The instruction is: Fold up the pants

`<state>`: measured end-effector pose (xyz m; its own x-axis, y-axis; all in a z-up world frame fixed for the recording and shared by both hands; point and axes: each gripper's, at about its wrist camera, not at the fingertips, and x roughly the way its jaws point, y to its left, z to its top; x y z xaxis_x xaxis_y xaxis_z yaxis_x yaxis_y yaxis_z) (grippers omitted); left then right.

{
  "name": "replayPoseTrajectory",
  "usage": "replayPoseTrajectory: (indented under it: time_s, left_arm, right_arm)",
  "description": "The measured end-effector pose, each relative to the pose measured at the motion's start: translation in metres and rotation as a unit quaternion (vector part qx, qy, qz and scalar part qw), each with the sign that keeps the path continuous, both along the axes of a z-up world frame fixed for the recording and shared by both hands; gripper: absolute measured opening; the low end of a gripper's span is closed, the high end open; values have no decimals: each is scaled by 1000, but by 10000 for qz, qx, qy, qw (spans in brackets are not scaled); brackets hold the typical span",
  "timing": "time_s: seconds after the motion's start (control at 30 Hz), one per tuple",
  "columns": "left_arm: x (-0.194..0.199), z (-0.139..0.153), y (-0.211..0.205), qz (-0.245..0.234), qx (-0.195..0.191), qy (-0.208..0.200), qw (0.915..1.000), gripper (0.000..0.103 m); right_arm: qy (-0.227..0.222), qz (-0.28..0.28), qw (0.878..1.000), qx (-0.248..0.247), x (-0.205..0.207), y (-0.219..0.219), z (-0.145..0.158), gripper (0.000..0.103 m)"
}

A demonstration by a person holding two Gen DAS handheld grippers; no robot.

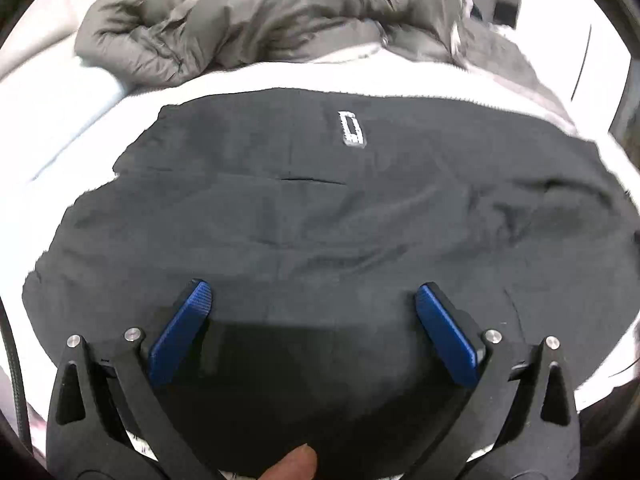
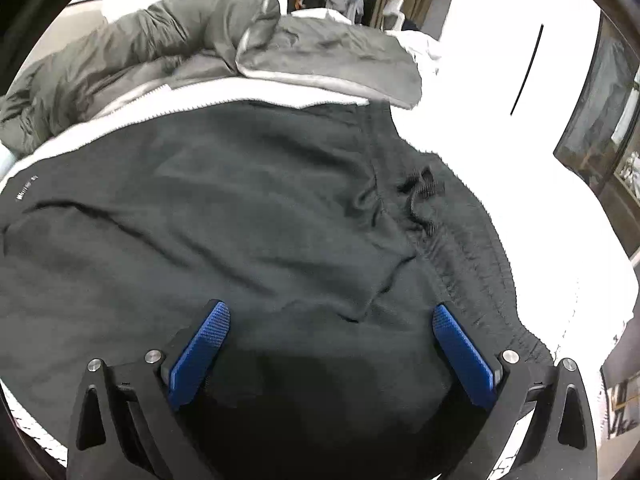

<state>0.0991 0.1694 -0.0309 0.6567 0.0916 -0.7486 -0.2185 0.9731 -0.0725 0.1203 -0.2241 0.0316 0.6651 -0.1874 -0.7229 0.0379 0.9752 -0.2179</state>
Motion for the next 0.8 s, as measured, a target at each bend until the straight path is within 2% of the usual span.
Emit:
replayPoseTrajectory:
  time_s: [0.07, 0.2, 0.27, 0.33, 0.4, 0.47, 0.53, 0.6, 0.73, 0.8]
  left_arm:
    - [-4, 3, 3, -120, -78, -133, 9998, 102]
    - [-6, -6, -2, -94, 248, 37, 9996, 102]
    - [-5, -10, 5, -91, 172, 88, 9998, 102]
    - [-9, -9, 16, -74, 256, 57, 9996, 102]
    - [-12, -12, 39, 86, 346, 129, 9993, 102]
    - [-21, -13, 65, 378, 357, 120, 9986, 103]
    - [-29, -14, 89, 764, 368, 160, 9963, 103]
    - [-32, -15, 106, 915, 304, 160, 9952, 103]
    - [-33, -5, 94, 875, 625, 133, 9941, 102]
    - [-36, 10, 73, 545, 435, -139, 9975, 102]
  right_arm:
    - [-141, 435, 9988, 166, -10, 13, 11, 103]
    - [-15, 1352, 9893, 556, -21, 66, 10, 103]
    - [196, 1648, 9855, 347, -30, 83, 2, 103]
    - [384, 1774, 9833, -101, -24, 92, -18, 103]
    - [396, 1631, 9858, -70, -26, 77, -20, 103]
    - [343, 1199, 9921, -133, -30, 45, -16, 103]
    - [207, 614, 9957, -659, -32, 20, -16, 103]
    - [121, 217, 9960, -857, -27, -6, -16, 103]
    - [139, -31, 9974, -709, -21, -18, -9, 103]
    - [51, -38, 9989, -473, -22, -15, 0, 103]
